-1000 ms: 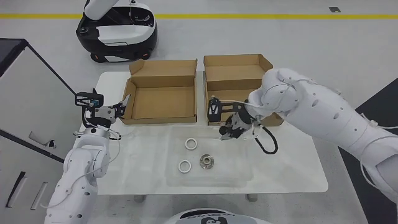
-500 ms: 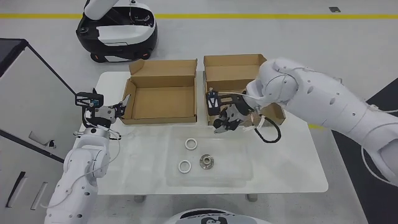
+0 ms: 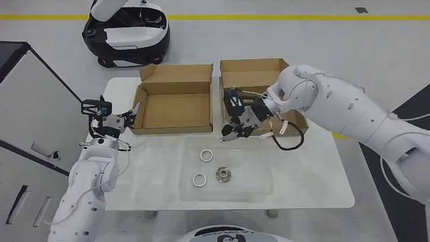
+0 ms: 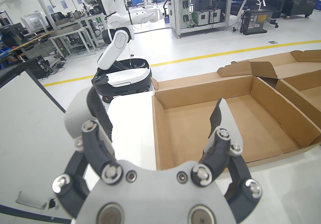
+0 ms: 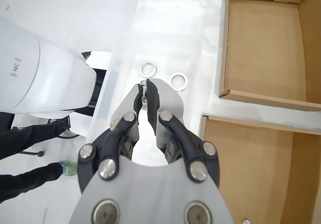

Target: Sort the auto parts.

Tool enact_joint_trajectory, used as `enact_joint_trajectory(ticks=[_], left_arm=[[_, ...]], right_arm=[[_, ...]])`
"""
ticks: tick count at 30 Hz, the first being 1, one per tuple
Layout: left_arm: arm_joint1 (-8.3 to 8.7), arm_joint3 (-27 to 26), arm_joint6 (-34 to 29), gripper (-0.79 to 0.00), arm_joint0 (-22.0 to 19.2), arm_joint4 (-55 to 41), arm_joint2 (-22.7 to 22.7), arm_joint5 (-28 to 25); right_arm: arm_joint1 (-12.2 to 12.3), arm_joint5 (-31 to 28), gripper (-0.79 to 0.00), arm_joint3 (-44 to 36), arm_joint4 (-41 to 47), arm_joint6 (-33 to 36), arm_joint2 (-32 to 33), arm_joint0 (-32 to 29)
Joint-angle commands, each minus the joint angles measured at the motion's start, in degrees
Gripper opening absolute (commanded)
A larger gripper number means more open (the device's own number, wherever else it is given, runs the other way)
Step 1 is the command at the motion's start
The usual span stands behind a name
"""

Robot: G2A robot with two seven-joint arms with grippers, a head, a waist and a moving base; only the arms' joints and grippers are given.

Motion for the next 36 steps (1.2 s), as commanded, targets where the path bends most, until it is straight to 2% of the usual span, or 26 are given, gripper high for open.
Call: enact_joint_trajectory(ticks=[1,9,15,36], left_arm=[[0.00,0.00,0.00,0.000,0.00,0.00,0.00,0.00],[0.00,0.00,0.00,0.000,0.00,0.00,0.00,0.00],[0.00,0.00,0.00,0.000,0.00,0.00,0.00,0.00],[0.00,0.00,0.00,0.000,0.00,0.00,0.00,0.00]], right_arm=[[0.56,0.00,-0.785,-0.95,1.96,-0.01,0.00,-0.28],[3.82,0.00,-0.785,-4.58,7.93,-0.02,0.31,-0.49],[6.21,0.00,-0.785,-8.18,12.88,-0.02,5.85,-3.72],[6.21,0.00,-0.785,-8.18,12.88,-0.02,5.85,-3.72]])
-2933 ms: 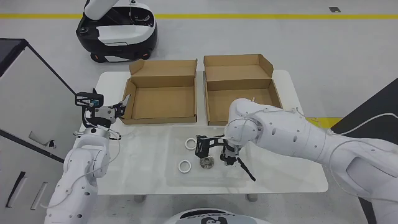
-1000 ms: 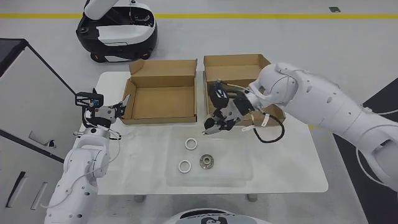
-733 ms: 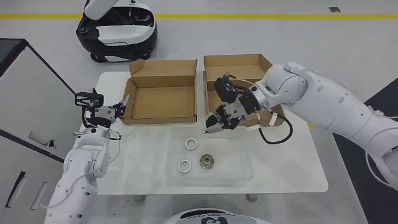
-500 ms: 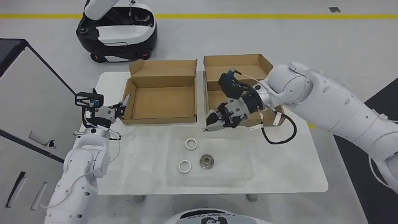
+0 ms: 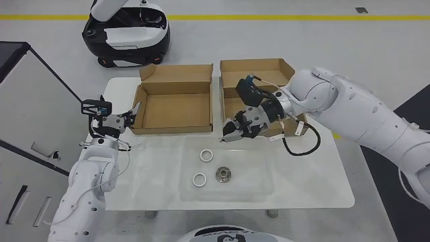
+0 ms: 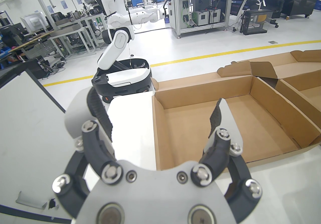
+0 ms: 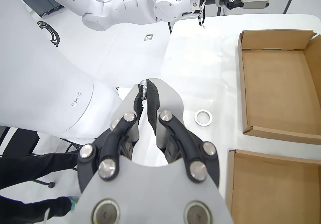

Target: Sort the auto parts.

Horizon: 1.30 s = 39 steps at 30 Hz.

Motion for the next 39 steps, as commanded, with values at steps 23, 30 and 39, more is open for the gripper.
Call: enact_joint_trajectory(ticks=[23,30,39], left_arm=[[0.00,0.00,0.00,0.000,0.00,0.00,0.00,0.00],[0.00,0.00,0.00,0.000,0.00,0.00,0.00,0.00],[0.00,0.00,0.00,0.000,0.00,0.00,0.00,0.00]], right_arm=[[0.62,0.00,-0.785,-8.00,19.47,0.01,10.80,-9.64],[0.10,0.00,-0.785,-13.05,26.44,0.02,17.04,-15.05],[-1.39,0.00,-0.785,-16.92,34.74,0.03,25.21,-20.69]])
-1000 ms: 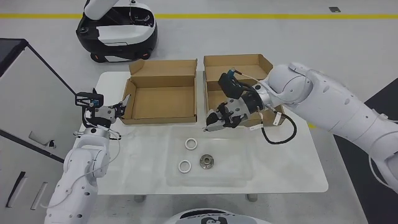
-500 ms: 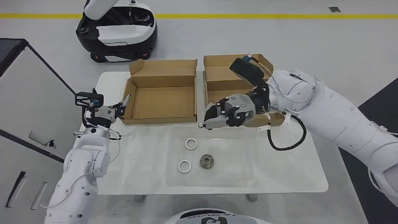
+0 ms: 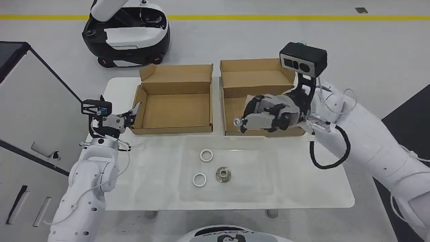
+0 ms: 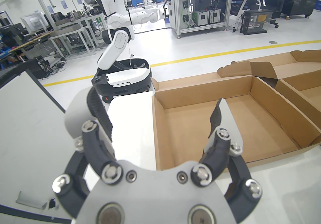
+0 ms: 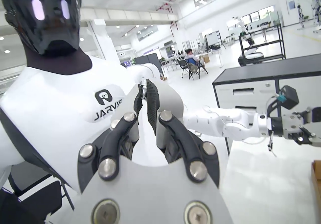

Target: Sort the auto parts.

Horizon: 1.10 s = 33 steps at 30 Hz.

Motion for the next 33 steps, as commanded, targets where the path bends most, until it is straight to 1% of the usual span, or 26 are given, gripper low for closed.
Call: enact_joint_trajectory(ticks=[1,7,33], left_arm=[[0.00,0.00,0.00,0.000,0.00,0.00,0.00,0.00],[0.00,0.00,0.00,0.000,0.00,0.00,0.00,0.00],[0.00,0.00,0.00,0.000,0.00,0.00,0.00,0.00]], right_arm=[[-0.42,0.00,-0.785,-0.87,1.52,0.00,1.69,-1.14],[-2.19,0.00,-0.785,-3.98,5.33,0.01,5.99,-4.19],[-2.19,0.00,-0.785,-3.98,5.33,0.01,5.99,-4.19]])
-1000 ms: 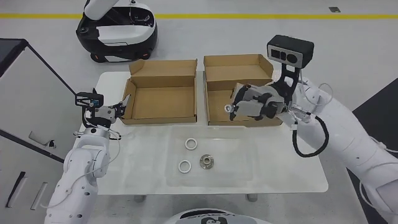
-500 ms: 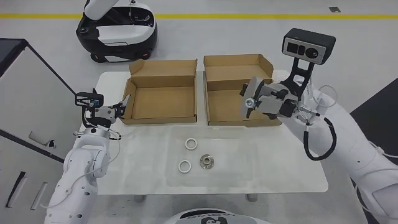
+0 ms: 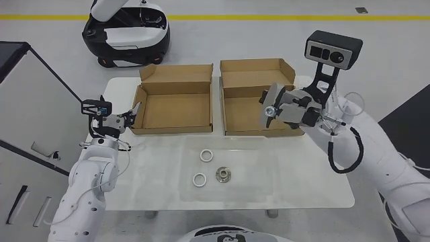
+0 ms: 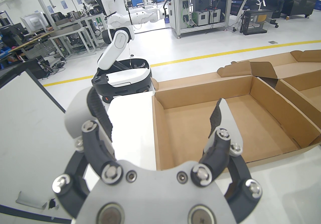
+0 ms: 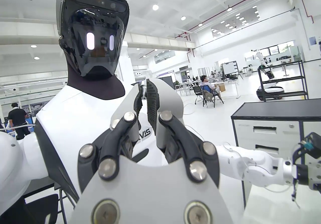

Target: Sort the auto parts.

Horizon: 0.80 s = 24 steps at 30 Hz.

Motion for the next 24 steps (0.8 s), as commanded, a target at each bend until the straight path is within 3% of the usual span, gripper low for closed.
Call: enact_joint_trajectory(ticks=[1,6,16,24], left_arm=[[0.00,0.00,0.00,0.000,0.00,0.00,0.00,0.00],[0.00,0.00,0.00,0.000,0.00,0.00,0.00,0.00],[0.00,0.00,0.00,0.000,0.00,0.00,0.00,0.00],[0.00,0.00,0.00,0.000,0.00,0.00,0.00,0.00]], right_arm=[[-0.08,0.39,-0.785,-0.60,0.13,-1.27,0.22,-0.40],[-0.81,0.00,-0.785,-3.73,2.47,-2.93,2.00,-3.02],[-2.83,0.00,-0.785,-8.92,5.08,-0.03,6.76,-7.17],[-3.52,3.05,-0.785,-4.95,-0.22,3.01,7.57,-7.66]])
